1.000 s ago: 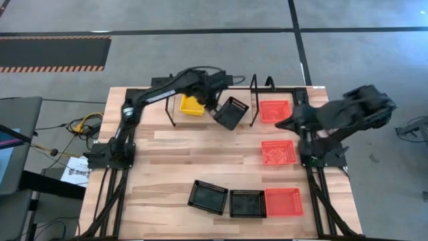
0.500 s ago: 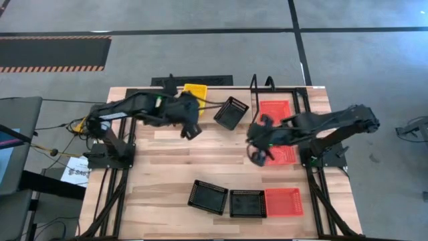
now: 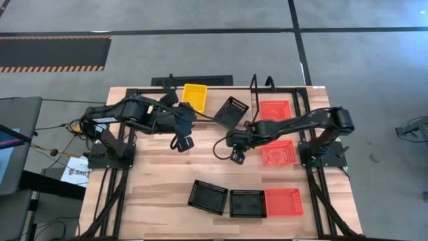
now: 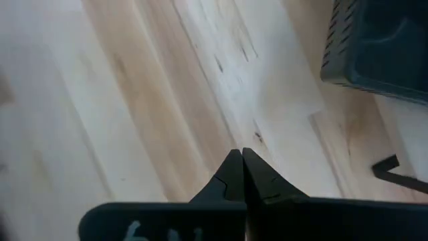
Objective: Stack baskets on shelf by color
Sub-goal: Put the top black bin on the shelf
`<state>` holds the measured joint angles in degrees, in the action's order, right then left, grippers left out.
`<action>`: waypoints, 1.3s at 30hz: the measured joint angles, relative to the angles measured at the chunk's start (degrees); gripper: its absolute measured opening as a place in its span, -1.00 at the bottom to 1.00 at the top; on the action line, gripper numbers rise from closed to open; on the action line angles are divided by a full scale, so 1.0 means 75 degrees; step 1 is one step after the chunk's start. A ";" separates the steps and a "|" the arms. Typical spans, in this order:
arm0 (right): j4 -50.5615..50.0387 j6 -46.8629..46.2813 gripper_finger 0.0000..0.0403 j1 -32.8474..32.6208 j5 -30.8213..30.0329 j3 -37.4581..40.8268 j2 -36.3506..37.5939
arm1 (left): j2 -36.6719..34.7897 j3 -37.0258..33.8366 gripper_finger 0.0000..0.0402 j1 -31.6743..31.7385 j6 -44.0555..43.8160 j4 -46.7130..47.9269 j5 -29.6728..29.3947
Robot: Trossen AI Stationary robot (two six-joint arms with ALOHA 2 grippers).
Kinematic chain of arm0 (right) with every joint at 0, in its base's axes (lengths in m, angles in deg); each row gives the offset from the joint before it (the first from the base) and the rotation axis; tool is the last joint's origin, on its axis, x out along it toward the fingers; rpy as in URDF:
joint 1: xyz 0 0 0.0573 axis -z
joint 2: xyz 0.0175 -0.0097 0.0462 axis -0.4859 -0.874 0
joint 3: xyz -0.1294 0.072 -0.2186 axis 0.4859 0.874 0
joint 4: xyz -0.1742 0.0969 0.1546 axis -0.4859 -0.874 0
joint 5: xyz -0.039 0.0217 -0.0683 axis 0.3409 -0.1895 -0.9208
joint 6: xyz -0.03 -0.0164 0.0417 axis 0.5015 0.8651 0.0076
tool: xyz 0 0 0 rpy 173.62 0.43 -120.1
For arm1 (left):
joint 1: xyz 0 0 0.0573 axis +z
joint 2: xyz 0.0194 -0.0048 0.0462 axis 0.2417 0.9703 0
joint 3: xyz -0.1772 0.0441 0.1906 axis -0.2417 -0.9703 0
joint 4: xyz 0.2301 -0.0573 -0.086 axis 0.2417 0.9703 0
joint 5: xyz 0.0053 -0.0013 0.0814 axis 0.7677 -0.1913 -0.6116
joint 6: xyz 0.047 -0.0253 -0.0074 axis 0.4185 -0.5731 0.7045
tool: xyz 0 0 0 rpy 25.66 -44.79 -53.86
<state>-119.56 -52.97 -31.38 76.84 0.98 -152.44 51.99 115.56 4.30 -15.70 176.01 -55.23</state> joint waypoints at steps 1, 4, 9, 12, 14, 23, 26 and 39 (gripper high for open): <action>0.0013 0.0130 -1.00 0.0066 -0.0024 -0.0003 -0.0124 | 0.0000 0.0000 -0.33 0.0001 0.0050 -0.0001 0.0047; -0.0053 0.0529 -1.00 0.0270 -0.0277 -0.0003 -0.0327 | 0.0000 0.0000 -0.33 0.0006 0.0191 0.0001 0.0122; -0.0160 0.1154 -1.00 0.0712 -0.0684 -0.0003 -0.0365 | 0.0000 0.0000 -0.33 0.0004 0.0189 -0.0001 0.0264; -0.0171 0.1611 -1.00 0.0998 -0.0848 -0.0003 -0.0308 | 0.0000 0.0000 -0.33 0.0006 0.0148 -0.0001 0.0267; -0.0075 0.1962 -1.00 0.1174 -0.1011 -0.0013 -0.0246 | 0.0000 0.0000 -0.33 0.0003 0.0129 -0.0001 0.0267; 0.0168 0.3034 -1.00 0.1827 -0.1396 -0.0011 -0.0264 | 0.0000 0.0000 -0.33 0.0000 0.0038 -0.0001 0.0328; 0.0412 0.3278 -1.00 0.1957 -0.1401 -0.0009 -0.0264 | 0.0000 0.0000 -0.33 0.0000 0.0035 -0.0001 0.0328; 0.1264 0.4654 -1.00 0.2442 -0.1412 -0.0010 -0.0264 | 0.0000 0.0000 -0.33 0.0000 0.0021 -0.0001 0.0341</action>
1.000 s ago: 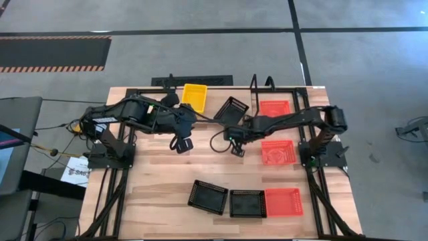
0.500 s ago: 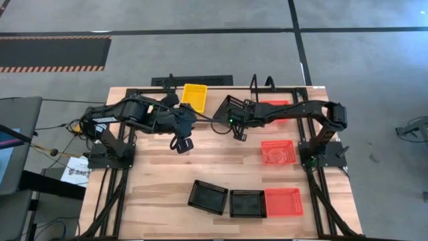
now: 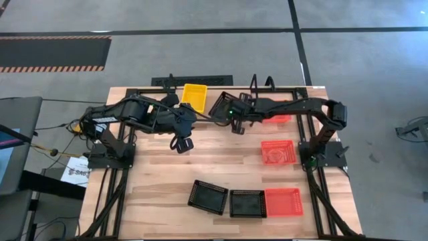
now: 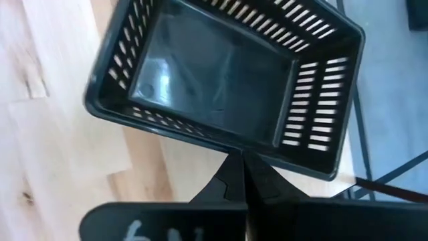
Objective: Stack baskets on shelf by color
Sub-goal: Put the top black bin on the shelf, then stack the left black bin on top of the other black bin on the shelf
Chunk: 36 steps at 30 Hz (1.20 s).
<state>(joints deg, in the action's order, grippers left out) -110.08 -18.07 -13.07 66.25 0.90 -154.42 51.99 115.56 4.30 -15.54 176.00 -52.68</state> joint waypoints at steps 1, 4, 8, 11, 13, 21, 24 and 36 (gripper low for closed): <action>0.0008 0.0112 -1.00 0.0045 0.0000 0.0001 0.0000 | 0.0000 0.0000 -0.33 0.0000 0.0000 0.0000 0.0001; 0.0041 0.0348 -1.00 0.0203 -0.0037 -0.0001 0.0000 | 0.0000 0.0000 -0.33 0.0000 0.0000 0.0000 0.0004; 0.0051 0.0321 -1.00 0.0393 -0.0177 -0.0005 0.0000 | 0.0000 0.0000 -0.33 0.0000 0.0000 0.0000 0.0007; -0.0473 -0.0101 -1.00 0.0375 -0.0168 -0.0293 0.0065 | 0.0003 0.0000 -0.33 0.0006 0.0028 0.0000 0.0004; -0.0869 -0.0295 -1.00 0.0162 -0.0170 -0.0671 0.0219 | 0.0002 0.0000 -0.33 0.0006 0.0057 -0.0002 0.0049; -0.2235 -0.0665 -0.99 -0.1068 -0.0151 -0.2461 0.1470 | 0.0147 -0.0006 -0.33 0.0031 0.0428 -0.0003 0.0586; -0.2306 -0.0703 -0.99 -0.1464 -0.0163 -0.3031 0.2025 | 0.0333 -0.0009 -0.33 0.0041 0.0441 -0.0007 0.0855; -0.2037 -0.0788 -0.97 -0.2608 -0.0148 -0.3729 0.3912 | 0.2127 -0.0012 -0.33 0.0044 0.0850 -0.0001 0.1909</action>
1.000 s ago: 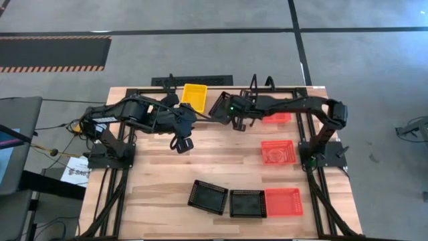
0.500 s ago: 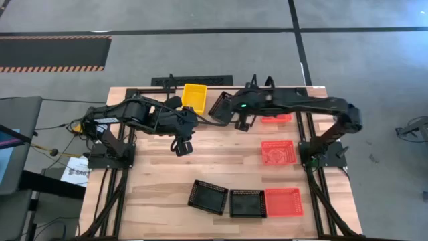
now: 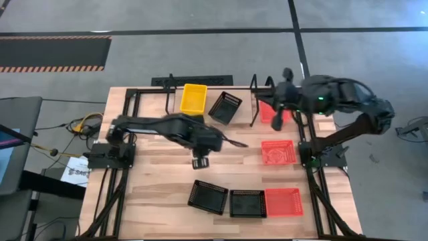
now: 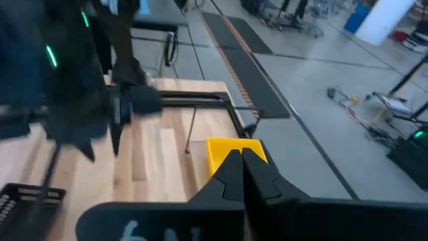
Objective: Stack baskets on shelf by color
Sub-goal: Stack the left black bin on top of the other black bin on the shelf
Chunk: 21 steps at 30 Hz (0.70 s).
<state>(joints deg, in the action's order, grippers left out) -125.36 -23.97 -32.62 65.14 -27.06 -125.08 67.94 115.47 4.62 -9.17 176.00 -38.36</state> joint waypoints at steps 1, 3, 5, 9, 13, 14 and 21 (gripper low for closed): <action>-0.0021 0.0000 -0.97 -0.0095 -0.0001 0.0000 0.0071 | 0.0181 0.0000 -0.33 -0.0003 0.0001 -0.0002 0.0347; -0.0030 0.0003 -0.98 -0.0275 -0.0002 0.0000 0.0191 | 0.0521 -0.0002 -0.33 -0.0030 0.0006 -0.0005 0.0970; -0.0089 0.0006 -0.98 -0.0435 -0.0001 0.0000 0.0241 | 0.0825 -0.0003 -0.33 -0.0079 0.0026 -0.0004 0.1389; -0.0264 0.0014 -0.97 -0.0662 -0.0005 0.0002 0.0222 | 0.1317 -0.0003 -0.33 -0.0196 0.0203 -0.0002 0.1530; -0.0530 0.0029 -0.97 -0.0790 -0.0009 0.0009 0.0165 | 0.1767 -0.0003 -0.33 -0.0224 0.0376 -0.0004 0.1683; -0.0579 0.0029 -0.97 -0.0798 -0.0006 0.0009 0.0138 | 0.1866 -0.0003 -0.33 -0.0221 0.0435 -0.0002 0.1841; -0.0740 0.0040 -0.97 -0.0822 -0.0015 0.0009 0.0066 | 0.2317 0.0000 -0.33 -0.0263 0.0721 -0.0389 0.2815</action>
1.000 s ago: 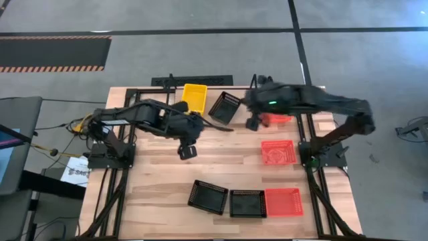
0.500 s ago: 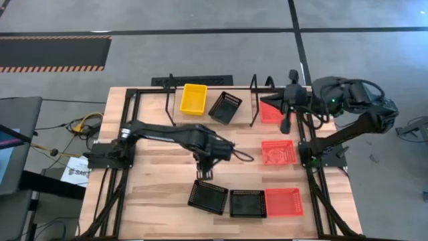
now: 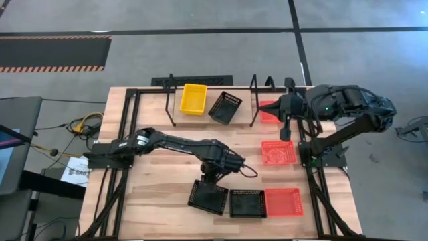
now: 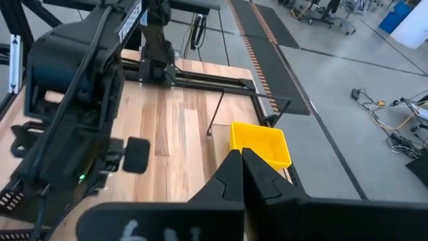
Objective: Stack baskets on shelf by color
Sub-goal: Stack the left black bin on top of the other black bin on the shelf
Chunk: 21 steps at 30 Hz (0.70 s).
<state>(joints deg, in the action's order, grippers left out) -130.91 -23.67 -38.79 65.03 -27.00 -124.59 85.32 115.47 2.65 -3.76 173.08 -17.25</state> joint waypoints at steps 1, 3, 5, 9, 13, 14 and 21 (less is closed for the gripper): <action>0.0000 0.0024 -0.97 0.0000 0.0000 0.0000 -0.0003 | 0.0055 0.0000 -0.33 -0.0017 0.0051 -0.0127 0.0013; -0.0009 0.0030 -0.97 0.0000 0.0003 0.0000 -0.0011 | 0.0141 -0.0002 -0.33 -0.0050 0.0199 -0.0379 0.0032; -0.0009 0.0041 -0.97 0.0000 0.0002 0.0000 -0.0008 | 0.0180 0.0003 -0.33 -0.0075 0.0266 -0.0453 0.0062; -0.0035 0.0048 -0.97 0.0000 0.0003 0.0000 0.0012 | 0.0265 -0.0005 -0.33 -0.0106 0.0428 -0.0492 0.0220; -0.0028 0.0048 -0.97 0.0000 0.0003 0.0000 0.0017 | 0.0364 0.0005 -0.33 -0.0119 0.0805 -0.0476 0.0267; -0.0029 0.0050 -0.97 0.0000 0.0003 0.0000 0.0017 | 0.0380 -0.0008 -0.33 -0.0119 0.0868 -0.0424 0.0279; -0.0024 0.0048 -0.97 0.0000 0.0003 0.0000 0.0017 | 0.0572 0.0003 -0.33 -0.0119 0.1307 -0.0536 0.0318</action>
<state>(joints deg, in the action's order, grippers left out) -131.09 -23.32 -38.79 65.05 -27.00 -124.46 89.61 115.49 1.76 6.04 169.06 -14.86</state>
